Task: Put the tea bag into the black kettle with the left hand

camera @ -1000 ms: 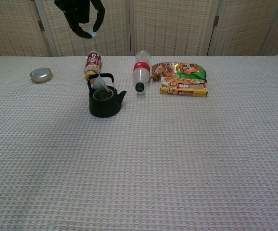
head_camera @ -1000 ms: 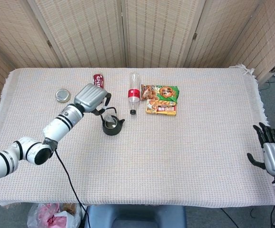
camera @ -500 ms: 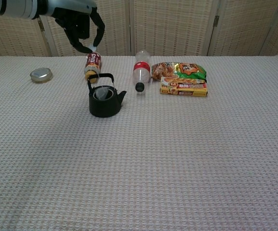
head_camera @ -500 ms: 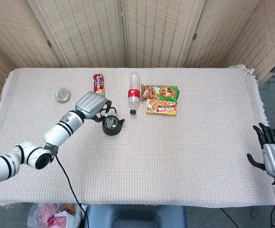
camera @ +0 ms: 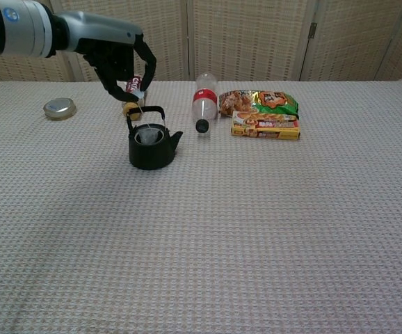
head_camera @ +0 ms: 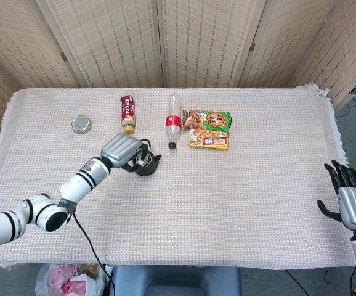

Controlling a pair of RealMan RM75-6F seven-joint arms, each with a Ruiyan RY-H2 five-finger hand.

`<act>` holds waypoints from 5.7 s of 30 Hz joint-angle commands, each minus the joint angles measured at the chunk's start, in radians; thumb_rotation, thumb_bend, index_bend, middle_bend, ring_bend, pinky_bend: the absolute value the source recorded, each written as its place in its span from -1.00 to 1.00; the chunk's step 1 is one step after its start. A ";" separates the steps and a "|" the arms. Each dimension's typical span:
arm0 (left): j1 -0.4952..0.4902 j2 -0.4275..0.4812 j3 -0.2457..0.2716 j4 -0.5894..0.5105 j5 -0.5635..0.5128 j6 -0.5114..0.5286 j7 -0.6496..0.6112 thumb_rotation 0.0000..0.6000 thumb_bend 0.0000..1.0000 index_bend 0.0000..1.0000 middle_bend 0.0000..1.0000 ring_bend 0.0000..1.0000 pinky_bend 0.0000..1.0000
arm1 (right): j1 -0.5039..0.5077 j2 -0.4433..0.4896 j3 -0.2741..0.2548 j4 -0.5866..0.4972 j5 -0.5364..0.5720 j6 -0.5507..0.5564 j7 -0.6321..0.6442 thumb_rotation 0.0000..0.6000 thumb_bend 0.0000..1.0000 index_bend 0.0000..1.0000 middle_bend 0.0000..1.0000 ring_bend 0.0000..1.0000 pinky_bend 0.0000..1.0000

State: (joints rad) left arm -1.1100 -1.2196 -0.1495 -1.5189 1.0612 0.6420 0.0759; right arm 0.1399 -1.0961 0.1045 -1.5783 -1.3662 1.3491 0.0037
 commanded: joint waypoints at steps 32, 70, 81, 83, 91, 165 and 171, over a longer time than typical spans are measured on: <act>0.254 -0.071 0.099 -0.183 0.306 0.215 -0.230 1.00 -0.56 -1.00 0.96 0.74 1.00 | -0.036 0.011 -0.029 -0.011 -0.094 0.086 0.032 1.00 -0.55 -1.00 -1.00 -1.00 -1.00; -0.125 -0.076 0.129 0.105 -0.238 -0.316 -0.156 1.00 0.69 -1.00 1.00 1.00 1.00 | -0.025 0.007 -0.024 -0.010 -0.076 0.057 0.018 1.00 -0.55 -1.00 -1.00 -1.00 -1.00; -0.169 -0.095 0.196 0.141 -0.326 -0.302 -0.126 1.00 0.69 -1.00 1.00 1.00 1.00 | -0.023 0.005 -0.023 -0.012 -0.072 0.053 0.009 1.00 -0.55 -1.00 -1.00 -1.00 -1.00; -0.171 -0.096 0.203 0.143 -0.332 -0.298 -0.122 1.00 0.69 -1.00 1.00 1.00 1.00 | -0.022 0.005 -0.023 -0.012 -0.072 0.052 0.009 1.00 -0.55 -1.00 -1.00 -1.00 -1.00; -0.175 -0.098 0.220 0.149 -0.345 -0.290 -0.112 1.00 0.69 -1.00 1.00 1.00 1.00 | -0.023 0.006 -0.024 -0.012 -0.073 0.054 0.010 1.00 -0.55 -1.00 -1.00 -1.00 -1.00; 0.749 0.164 0.371 -0.300 0.391 0.990 0.082 1.00 -0.28 -1.00 -0.30 -0.33 0.34 | -0.030 0.006 -0.067 -0.018 -0.172 0.078 0.006 1.00 -0.55 -1.00 -1.00 -1.00 -1.00; 0.839 0.093 0.344 -0.150 0.397 1.019 -0.027 1.00 -0.47 -1.00 -0.91 -0.86 -0.24 | -0.019 -0.006 -0.066 -0.019 -0.159 0.055 -0.032 1.00 -0.55 -1.00 -1.00 -1.00 -1.00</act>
State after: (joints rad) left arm -0.3029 -1.0889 0.2037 -1.7252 1.4420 1.6415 0.0964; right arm 0.1187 -1.0993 0.0380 -1.5971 -1.5288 1.4088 -0.0224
